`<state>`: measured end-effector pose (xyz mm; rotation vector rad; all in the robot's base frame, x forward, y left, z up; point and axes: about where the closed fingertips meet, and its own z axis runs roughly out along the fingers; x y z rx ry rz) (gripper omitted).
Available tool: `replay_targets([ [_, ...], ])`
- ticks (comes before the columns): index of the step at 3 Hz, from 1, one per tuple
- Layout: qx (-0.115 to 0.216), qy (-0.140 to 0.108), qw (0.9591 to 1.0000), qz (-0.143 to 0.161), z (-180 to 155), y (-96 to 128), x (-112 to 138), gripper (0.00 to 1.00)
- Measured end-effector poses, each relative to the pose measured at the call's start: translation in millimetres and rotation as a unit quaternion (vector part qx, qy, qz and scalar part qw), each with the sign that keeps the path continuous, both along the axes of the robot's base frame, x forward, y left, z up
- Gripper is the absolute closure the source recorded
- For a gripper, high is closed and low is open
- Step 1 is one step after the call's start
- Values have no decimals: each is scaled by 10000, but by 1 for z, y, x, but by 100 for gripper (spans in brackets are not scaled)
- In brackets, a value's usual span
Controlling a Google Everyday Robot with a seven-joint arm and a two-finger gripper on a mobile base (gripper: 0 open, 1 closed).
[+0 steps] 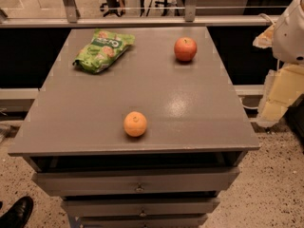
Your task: Move apple near orange
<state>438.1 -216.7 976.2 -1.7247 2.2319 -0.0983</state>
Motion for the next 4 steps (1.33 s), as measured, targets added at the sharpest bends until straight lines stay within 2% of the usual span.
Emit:
replay_targets([
  [1,0,-1,10000,0,0,0,0,0],
  [2,36,-123,9999,-31,-2,-1,14,0],
  [3,293,-353,9989,-53,-8,-2,48,0],
  [4,969,-599,9933,-168,-19,-1,101,0],
])
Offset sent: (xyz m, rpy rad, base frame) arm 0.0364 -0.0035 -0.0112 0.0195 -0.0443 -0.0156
